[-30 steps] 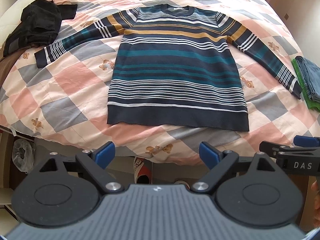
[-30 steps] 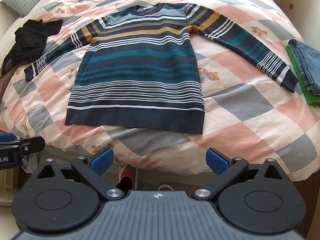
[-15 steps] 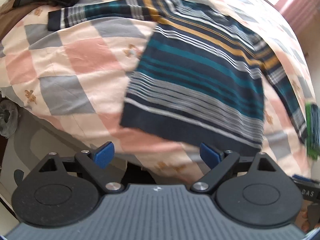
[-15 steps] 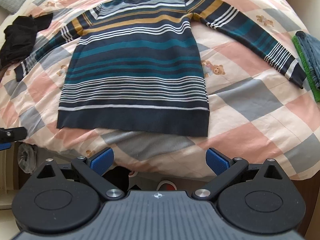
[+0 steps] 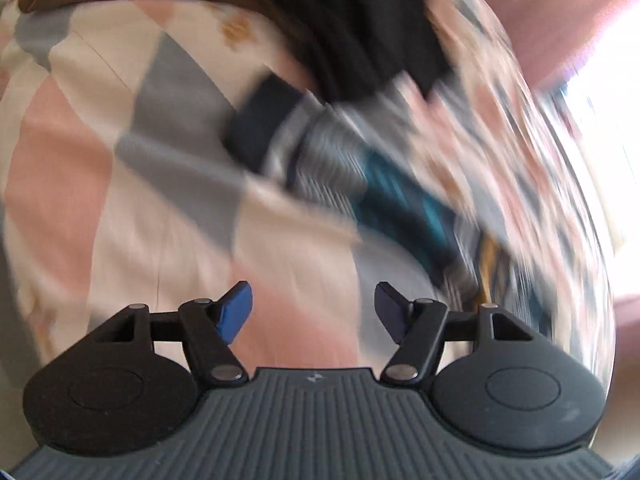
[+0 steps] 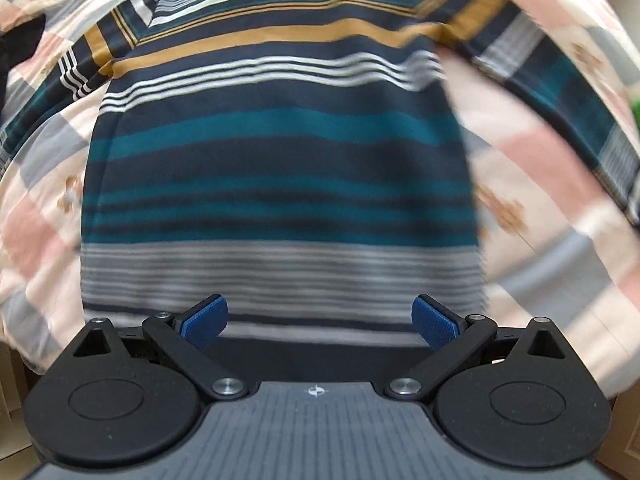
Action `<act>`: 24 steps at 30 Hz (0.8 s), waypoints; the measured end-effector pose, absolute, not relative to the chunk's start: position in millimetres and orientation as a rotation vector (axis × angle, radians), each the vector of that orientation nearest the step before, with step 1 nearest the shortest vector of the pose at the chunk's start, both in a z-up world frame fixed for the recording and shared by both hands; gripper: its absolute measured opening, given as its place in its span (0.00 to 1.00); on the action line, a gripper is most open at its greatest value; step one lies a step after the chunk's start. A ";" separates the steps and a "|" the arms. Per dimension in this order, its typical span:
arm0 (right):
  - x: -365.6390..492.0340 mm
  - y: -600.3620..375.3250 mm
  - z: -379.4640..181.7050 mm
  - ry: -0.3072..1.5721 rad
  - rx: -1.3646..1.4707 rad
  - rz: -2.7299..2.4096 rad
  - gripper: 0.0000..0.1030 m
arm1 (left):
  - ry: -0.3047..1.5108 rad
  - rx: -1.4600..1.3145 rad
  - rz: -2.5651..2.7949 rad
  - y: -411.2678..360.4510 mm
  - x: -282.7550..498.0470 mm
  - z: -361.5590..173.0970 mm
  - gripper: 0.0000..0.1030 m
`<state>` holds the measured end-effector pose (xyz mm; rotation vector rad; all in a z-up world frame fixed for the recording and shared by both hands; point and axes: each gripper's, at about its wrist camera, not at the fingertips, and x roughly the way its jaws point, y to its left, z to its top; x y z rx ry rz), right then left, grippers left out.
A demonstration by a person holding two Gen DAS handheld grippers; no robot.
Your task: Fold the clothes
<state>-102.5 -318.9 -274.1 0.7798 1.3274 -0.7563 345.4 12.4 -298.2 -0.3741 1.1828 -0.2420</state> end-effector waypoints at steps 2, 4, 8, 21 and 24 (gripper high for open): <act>-72.0 -329.3 -284.9 1.309 0.793 -0.737 0.98 | 1.151 -0.398 -0.190 17.5 379.8 -314.8 0.62; -46.6 -341.1 -296.5 1.289 0.805 -0.719 0.98 | 1.140 -0.410 -0.155 21.2 403.2 -331.9 0.62; -8.8 -357.9 -317.9 1.297 0.824 -0.703 0.98 | 1.125 -0.454 -0.104 28.6 424.3 -357.7 0.62; -14.4 -385.6 -360.1 1.291 0.909 -0.697 0.98 | 0.875 -0.452 -0.589 -85.9 362.8 -268.5 0.05; -29.0 -400.2 -355.1 1.218 0.948 -0.695 0.98 | 0.839 -0.400 -0.941 -173.9 298.4 -230.0 0.05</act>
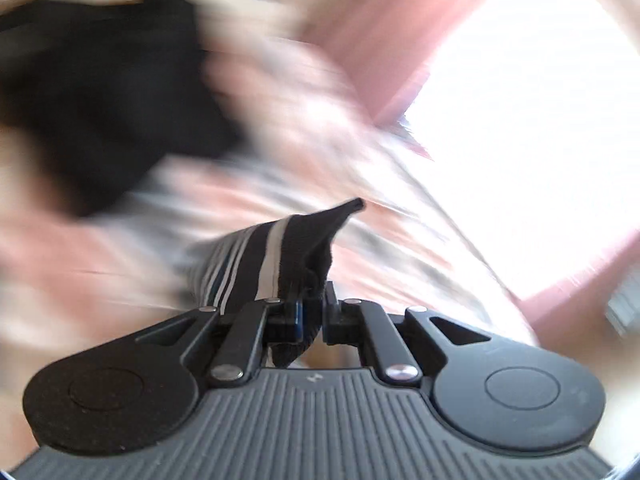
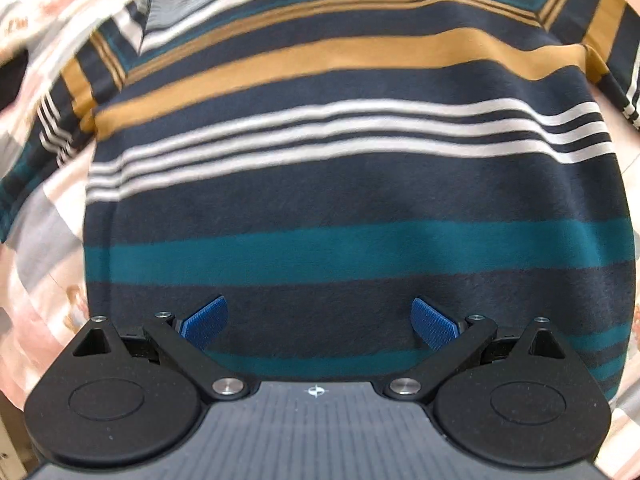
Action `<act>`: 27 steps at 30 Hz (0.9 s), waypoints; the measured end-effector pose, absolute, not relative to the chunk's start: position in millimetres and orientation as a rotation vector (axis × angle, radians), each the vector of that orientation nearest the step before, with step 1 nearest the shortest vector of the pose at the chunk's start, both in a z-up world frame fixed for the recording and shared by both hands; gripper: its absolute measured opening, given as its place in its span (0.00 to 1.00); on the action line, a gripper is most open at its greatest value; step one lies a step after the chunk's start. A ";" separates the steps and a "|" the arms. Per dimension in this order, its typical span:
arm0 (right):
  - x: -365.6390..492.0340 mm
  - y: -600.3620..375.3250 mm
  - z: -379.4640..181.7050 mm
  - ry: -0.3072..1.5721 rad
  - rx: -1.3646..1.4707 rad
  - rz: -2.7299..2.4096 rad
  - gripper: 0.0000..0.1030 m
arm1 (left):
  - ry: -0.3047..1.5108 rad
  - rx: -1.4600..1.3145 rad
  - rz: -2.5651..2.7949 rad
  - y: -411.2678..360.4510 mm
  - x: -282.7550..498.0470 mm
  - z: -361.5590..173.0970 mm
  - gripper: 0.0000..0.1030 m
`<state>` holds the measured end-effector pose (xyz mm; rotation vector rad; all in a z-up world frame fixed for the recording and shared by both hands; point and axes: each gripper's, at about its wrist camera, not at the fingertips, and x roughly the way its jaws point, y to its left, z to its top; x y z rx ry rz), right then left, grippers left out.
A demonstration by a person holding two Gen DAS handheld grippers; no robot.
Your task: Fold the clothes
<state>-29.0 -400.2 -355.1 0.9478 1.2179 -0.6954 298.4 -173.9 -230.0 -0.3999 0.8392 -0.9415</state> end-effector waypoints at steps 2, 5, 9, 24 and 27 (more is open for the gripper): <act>-43.6 -415.5 -344.8 1.140 0.954 -0.715 0.98 | 0.870 -0.402 -1.164 -233.3 249.4 -223.6 0.06; -70.2 -442.2 -328.5 1.012 0.957 -0.766 0.97 | 0.986 -0.380 -1.382 -312.9 178.2 -251.5 0.19; -125.6 -487.0 -315.7 0.826 0.982 -0.917 0.96 | 1.207 -0.174 -1.377 -380.6 102.3 -333.6 0.30; -131.9 -556.8 -392.0 0.433 1.358 -0.540 0.60 | 1.157 0.031 -1.046 -297.3 189.4 -325.6 0.28; -102.0 -573.6 -408.5 0.500 1.284 -0.534 0.60 | 1.178 -0.014 -0.996 -294.5 206.1 -332.1 0.28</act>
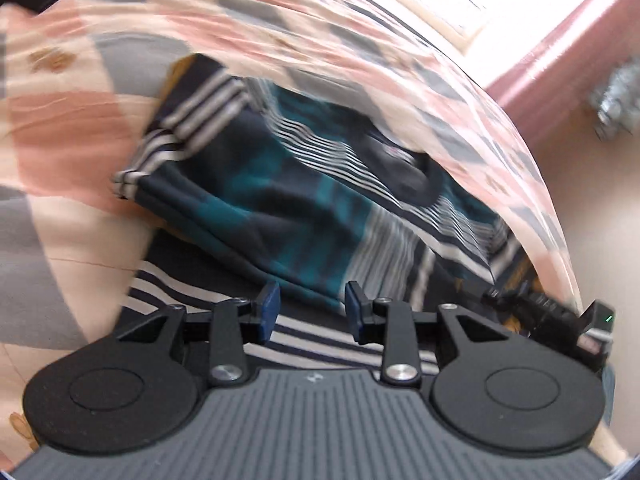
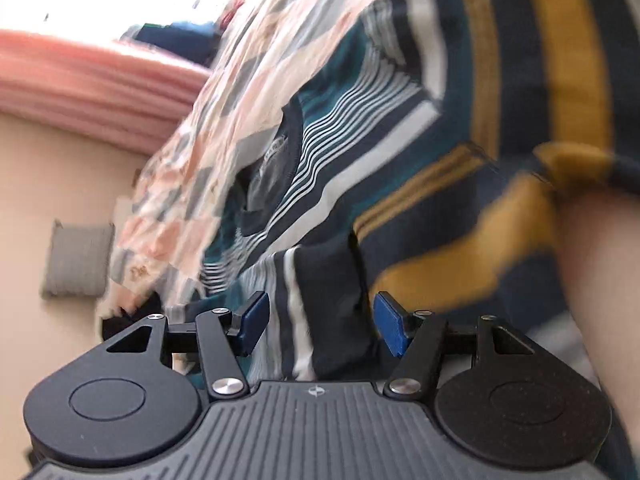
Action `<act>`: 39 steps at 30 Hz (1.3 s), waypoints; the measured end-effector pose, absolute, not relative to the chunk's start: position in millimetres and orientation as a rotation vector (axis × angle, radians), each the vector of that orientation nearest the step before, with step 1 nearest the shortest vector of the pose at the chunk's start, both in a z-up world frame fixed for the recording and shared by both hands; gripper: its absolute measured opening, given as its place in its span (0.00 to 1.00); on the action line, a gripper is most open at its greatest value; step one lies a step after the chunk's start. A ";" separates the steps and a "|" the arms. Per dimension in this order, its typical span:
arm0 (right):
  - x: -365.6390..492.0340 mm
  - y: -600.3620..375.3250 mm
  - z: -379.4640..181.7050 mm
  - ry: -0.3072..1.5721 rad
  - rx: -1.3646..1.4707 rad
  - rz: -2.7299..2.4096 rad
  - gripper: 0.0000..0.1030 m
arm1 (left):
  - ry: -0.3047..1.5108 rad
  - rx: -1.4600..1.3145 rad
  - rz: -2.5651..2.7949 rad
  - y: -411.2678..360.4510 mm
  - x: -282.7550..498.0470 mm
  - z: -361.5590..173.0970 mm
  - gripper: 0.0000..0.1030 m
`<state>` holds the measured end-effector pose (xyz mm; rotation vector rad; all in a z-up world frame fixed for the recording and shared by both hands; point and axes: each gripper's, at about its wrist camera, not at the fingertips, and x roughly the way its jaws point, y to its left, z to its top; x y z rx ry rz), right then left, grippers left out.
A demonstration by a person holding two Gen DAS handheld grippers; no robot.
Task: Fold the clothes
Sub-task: 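Fold the sleeve across the body with the left gripper while the right gripper grasps the hem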
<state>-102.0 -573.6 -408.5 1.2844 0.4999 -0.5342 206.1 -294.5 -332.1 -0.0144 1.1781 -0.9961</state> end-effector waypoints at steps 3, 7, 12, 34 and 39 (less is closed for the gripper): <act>-89.7 -579.7 -416.8 0.556 1.218 -0.517 0.59 | 1.183 -0.024 -0.979 -292.9 212.1 -339.2 0.31; -77.3 -574.2 -422.4 0.553 1.169 -0.419 0.49 | 1.203 -0.038 -0.971 -291.5 218.0 -348.1 0.31; -68.1 -580.0 -417.8 0.542 1.163 -0.384 0.07 | 1.171 -0.051 -0.970 -291.8 228.2 -343.8 0.31; -146.2 -628.5 -330.2 0.470 1.001 -0.627 0.06 | 1.055 -0.083 -0.926 -392.7 339.0 -350.6 0.09; -180.4 -621.3 -323.0 0.483 1.042 -0.690 0.06 | 1.097 -0.110 -0.899 -415.1 355.2 -369.6 0.07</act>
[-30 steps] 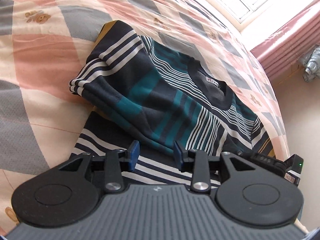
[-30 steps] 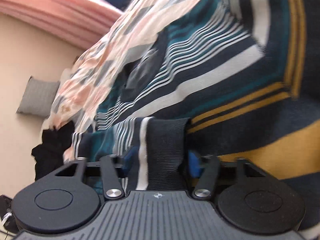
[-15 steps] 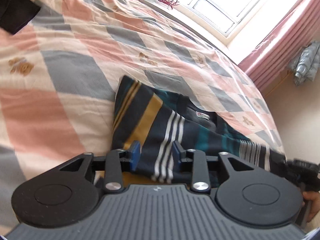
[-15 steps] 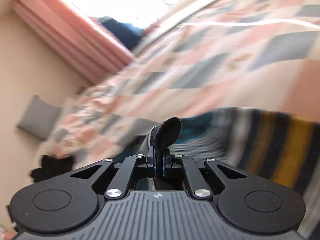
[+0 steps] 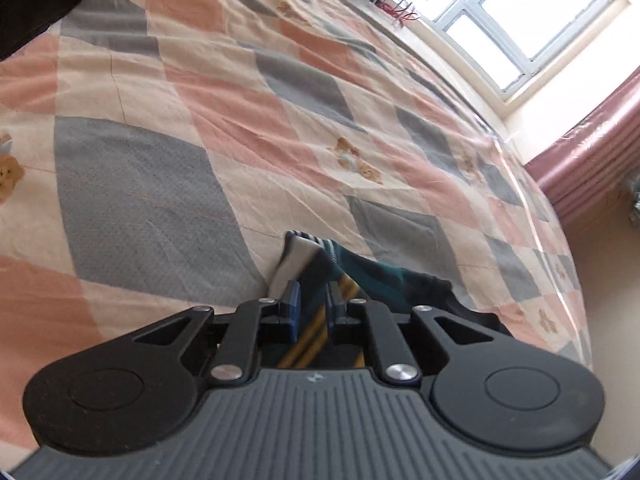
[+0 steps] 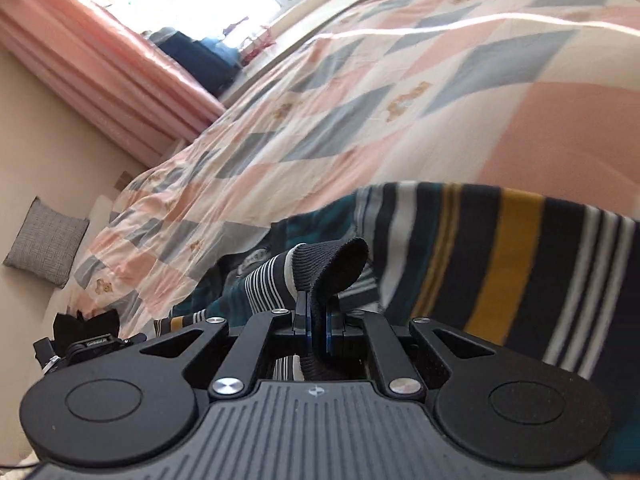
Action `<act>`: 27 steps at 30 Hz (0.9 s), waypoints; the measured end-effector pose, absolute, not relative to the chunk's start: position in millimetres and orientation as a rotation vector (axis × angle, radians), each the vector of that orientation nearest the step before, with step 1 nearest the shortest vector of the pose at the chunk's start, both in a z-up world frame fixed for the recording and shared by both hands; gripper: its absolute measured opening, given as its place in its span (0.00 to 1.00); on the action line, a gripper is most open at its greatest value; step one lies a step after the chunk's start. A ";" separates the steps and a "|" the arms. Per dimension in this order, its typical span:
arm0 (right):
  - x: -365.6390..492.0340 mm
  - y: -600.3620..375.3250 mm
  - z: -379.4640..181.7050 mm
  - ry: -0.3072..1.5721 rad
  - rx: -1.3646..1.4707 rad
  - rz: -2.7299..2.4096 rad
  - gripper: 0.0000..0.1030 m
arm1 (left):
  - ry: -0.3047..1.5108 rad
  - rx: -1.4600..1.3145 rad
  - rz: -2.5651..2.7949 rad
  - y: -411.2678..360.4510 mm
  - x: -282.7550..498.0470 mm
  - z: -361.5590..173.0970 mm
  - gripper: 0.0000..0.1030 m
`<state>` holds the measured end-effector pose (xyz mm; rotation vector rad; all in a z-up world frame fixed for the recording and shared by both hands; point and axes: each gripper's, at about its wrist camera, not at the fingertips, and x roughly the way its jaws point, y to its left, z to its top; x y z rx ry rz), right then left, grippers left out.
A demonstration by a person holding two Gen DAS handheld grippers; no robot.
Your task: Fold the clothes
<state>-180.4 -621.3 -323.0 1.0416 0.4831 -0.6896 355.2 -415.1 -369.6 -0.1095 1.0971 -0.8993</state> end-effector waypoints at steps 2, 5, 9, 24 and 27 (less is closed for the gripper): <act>-187.8 -619.6 -334.8 0.529 1.079 -0.723 0.06 | 1.092 -0.078 -0.933 -427.7 350.5 -371.3 0.07; -187.8 -618.7 -350.4 0.564 1.097 -0.727 0.06 | 1.068 0.005 -0.976 -443.7 340.0 -371.9 0.08; -178.2 -623.4 -346.0 0.541 1.084 -0.717 0.07 | 1.023 0.166 -1.029 -459.1 328.3 -374.8 0.09; -98.7 -599.3 -269.2 0.417 0.720 -0.873 0.08 | 0.911 0.214 -1.212 -406.8 242.8 -332.9 0.12; -90.6 -584.7 -252.9 0.353 0.630 -0.862 0.07 | 0.943 0.194 -1.192 -398.8 240.8 -343.3 0.14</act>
